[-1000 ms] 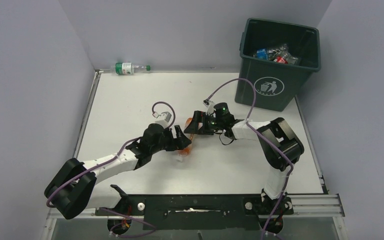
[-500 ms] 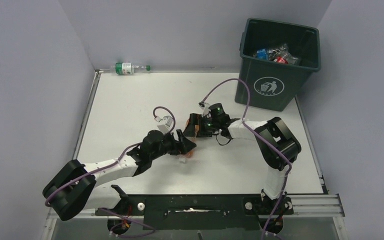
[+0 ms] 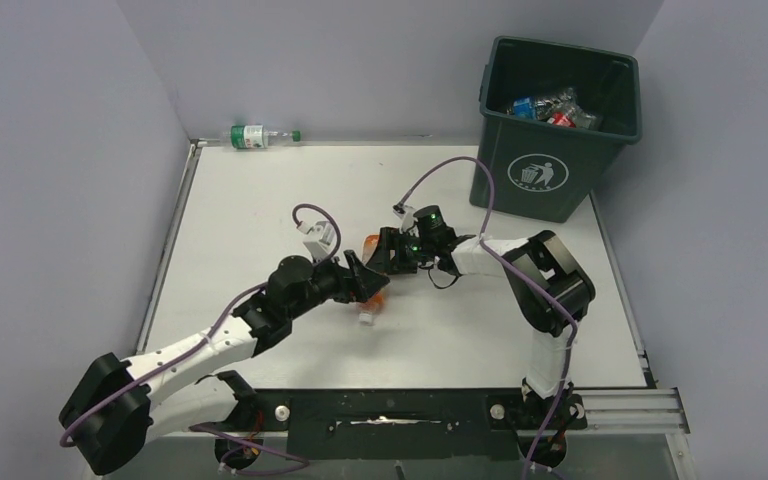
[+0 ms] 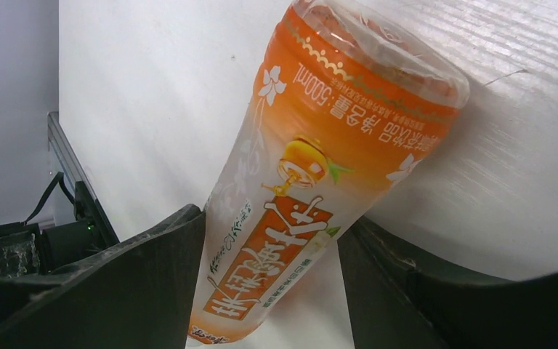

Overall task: Put the plastic bottles in the bin
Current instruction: Pick up the plastic bottle at the center of the board.

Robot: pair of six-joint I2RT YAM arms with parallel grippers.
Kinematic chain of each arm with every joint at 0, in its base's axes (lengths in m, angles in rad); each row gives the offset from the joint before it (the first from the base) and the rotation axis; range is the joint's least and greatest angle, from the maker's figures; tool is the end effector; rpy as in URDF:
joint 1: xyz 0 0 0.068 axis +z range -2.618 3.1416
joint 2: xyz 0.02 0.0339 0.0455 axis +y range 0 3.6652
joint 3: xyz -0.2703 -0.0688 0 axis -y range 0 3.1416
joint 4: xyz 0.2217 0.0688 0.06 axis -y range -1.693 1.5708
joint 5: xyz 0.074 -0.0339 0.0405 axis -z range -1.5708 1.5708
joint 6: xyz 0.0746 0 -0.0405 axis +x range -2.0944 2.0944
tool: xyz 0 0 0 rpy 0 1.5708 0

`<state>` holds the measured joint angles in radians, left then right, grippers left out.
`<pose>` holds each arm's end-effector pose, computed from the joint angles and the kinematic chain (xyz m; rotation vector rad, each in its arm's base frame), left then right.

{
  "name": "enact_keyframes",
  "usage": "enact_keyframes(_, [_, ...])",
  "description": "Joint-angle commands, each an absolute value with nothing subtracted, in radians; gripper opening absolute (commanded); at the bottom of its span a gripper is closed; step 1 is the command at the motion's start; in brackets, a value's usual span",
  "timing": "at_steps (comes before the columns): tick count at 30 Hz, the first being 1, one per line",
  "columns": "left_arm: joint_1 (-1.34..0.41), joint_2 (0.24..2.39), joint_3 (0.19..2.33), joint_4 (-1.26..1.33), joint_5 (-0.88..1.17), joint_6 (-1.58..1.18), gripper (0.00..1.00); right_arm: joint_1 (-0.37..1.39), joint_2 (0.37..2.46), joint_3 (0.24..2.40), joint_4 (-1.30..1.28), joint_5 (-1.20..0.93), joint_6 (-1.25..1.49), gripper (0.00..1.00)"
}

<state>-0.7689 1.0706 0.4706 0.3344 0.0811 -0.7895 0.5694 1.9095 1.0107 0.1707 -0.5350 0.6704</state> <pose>0.1757 -0.1784 0.2361 0.0414 2.0004 -1.1318 0.3146 0.2466 0.1403 -0.1795 2.4979 1.2017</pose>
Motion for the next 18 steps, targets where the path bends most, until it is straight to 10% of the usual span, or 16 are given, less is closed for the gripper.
enact_keyframes(1, [-0.736, 0.993, 0.576, 0.173, 0.012, -0.715, 0.76, 0.556, 1.894, 1.018, 0.105, -0.487, 0.618, 0.57])
enact_keyframes(18, [-0.402, 0.999, 0.643, 0.095, 0.148, -0.664, 0.78, 0.430, 1.570, 1.222, -0.203, -0.422, 0.468, 0.57])
